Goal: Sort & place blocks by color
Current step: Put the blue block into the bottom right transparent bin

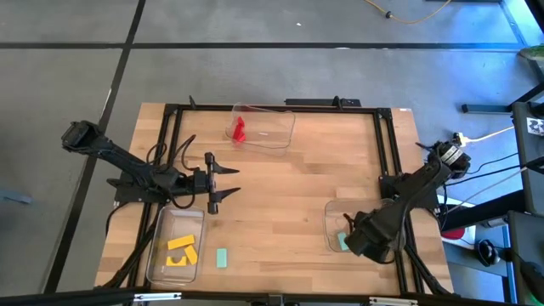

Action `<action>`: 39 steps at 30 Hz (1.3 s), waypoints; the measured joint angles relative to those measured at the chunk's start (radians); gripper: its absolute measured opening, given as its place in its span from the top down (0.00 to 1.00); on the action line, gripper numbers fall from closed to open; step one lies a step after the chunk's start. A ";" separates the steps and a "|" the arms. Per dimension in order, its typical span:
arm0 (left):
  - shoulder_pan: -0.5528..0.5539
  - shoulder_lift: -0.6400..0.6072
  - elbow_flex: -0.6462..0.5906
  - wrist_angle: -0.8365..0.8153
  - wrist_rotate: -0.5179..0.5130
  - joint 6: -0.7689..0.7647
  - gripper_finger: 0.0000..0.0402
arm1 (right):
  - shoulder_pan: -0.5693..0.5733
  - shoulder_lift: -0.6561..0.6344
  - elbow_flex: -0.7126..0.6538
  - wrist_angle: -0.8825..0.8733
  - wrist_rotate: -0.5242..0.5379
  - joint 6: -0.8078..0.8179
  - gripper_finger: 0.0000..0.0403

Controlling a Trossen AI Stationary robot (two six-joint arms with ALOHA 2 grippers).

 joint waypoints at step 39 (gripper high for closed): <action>0.000 0.000 0.001 0.004 0.001 -0.030 0.41 | -0.306 0.701 0.646 1.419 0.531 -1.161 0.55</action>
